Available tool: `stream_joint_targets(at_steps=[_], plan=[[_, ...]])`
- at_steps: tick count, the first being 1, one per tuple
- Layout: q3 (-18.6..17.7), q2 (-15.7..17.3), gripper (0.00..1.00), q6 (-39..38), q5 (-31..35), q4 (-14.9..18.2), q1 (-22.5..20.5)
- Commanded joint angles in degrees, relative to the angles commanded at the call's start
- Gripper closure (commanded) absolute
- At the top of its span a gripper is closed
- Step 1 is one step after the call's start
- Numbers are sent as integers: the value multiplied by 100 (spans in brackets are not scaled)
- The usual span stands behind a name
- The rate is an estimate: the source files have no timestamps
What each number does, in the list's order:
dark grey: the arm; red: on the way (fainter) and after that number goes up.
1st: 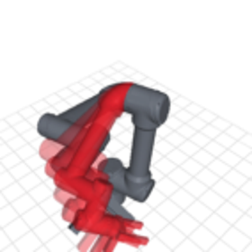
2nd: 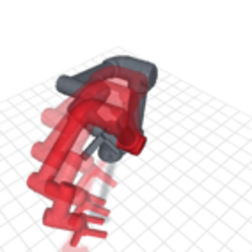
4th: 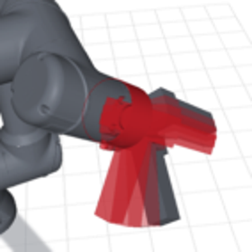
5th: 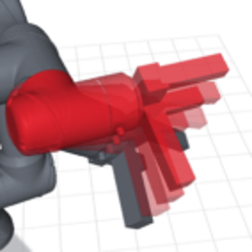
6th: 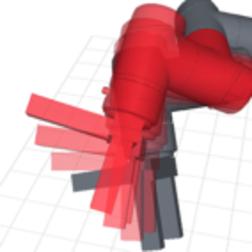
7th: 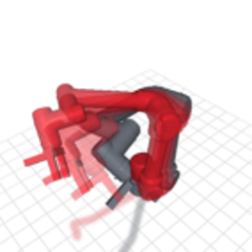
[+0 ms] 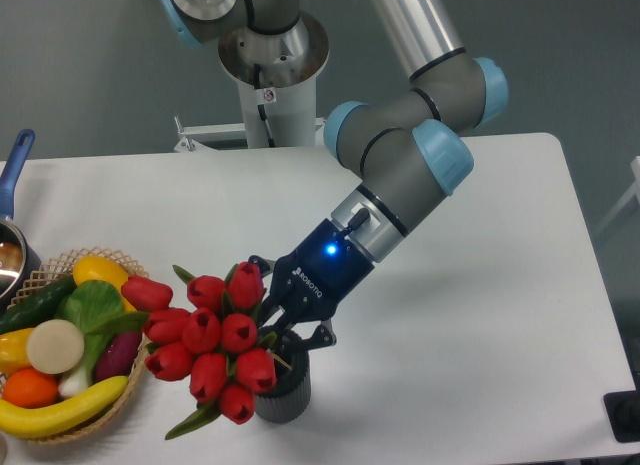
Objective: Insert the flowers into the vase
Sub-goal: 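Lower the tulip stems down into the dark grey vase, then open the gripper to release the tulips in the vase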
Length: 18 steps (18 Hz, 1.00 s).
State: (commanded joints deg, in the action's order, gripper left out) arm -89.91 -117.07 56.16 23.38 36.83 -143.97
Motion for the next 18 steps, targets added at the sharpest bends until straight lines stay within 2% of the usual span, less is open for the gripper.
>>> stream_joint_targets(at_steps=[5,13,18], plan=[[-79,-79,85,87,9,0,-9],[-404,-141,81,466,176,0,-61],[-387,-246,79,483,316,0,-61]])
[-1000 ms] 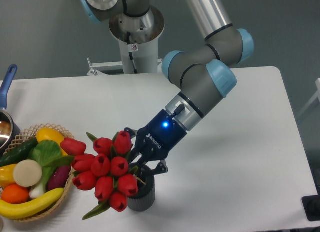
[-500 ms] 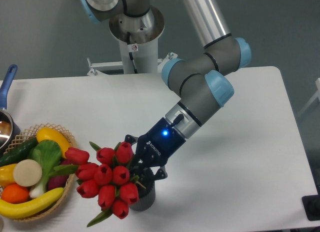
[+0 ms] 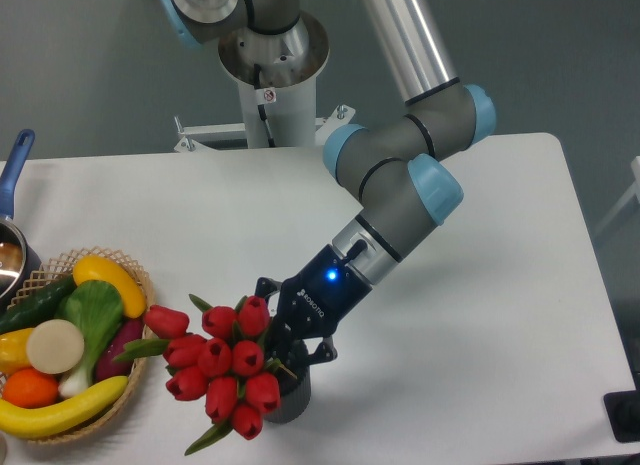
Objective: Insert the flowers into the vase
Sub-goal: 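Open the gripper to release the tulips in the vase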
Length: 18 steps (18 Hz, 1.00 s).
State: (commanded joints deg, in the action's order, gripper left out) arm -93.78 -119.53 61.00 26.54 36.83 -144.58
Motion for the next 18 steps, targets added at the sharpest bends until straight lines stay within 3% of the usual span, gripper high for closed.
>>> stream_joint_targets(at_steps=[6,9,12,18], plan=[[-18,0,74,26,0,0,0],[-18,0,52,26,0,0,-9],[-44,0,40,26,0,0,-26],[-70,9,36,26,0,0,-35]])
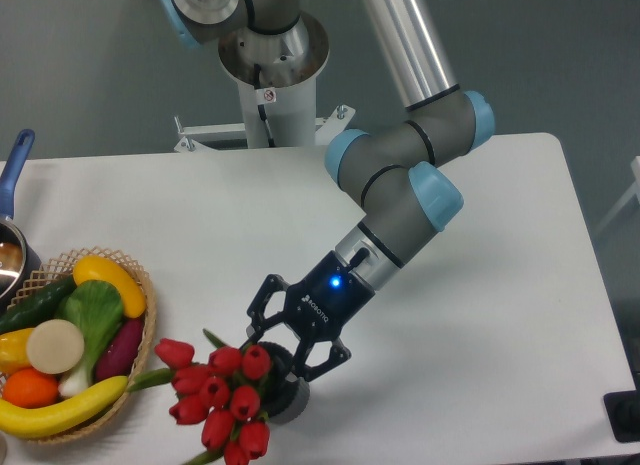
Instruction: Insert the flowers into the vase
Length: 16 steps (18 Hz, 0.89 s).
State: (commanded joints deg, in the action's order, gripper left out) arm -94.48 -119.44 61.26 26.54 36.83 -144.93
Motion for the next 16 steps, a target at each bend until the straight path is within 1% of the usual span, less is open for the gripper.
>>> stream_joint_targets(at_steps=[3,6,7,8,9,11,13,14,16], plan=[[-53,17,35,0,0,0,-44],[-184,44,34,17,-9,-35,-123],[-202,44,28,96,-9,-53,-175],[-211,61,11,210,-17,-53,-271],[-220,105,0,272,-18,-53,-325],[-290,193,0,290,-26,-61,-421],[-456,316,0,308,-61,-70,-623],[-631,482,0,351,-105,-70,-807],[-852,641,0,561,-202,-79,-1141]])
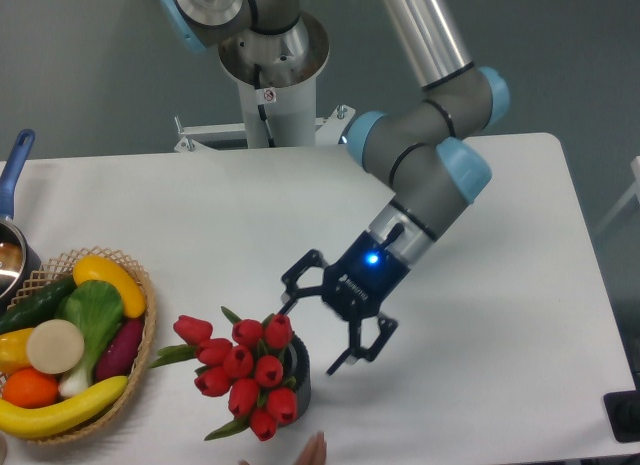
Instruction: Insert the flowers into the vase
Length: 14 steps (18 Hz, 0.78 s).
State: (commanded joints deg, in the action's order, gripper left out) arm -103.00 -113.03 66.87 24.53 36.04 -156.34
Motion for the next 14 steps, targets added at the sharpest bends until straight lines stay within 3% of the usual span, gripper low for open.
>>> stream_joint_targets(at_steps=[6,9,10,14], plan=[[-185,387,0,274,17,17,-730],[-536,869,0,274,166,44,-1056],[-633,1053,0,300,671,44,-1074],[-730,1143,0,976,2896,35,-855]])
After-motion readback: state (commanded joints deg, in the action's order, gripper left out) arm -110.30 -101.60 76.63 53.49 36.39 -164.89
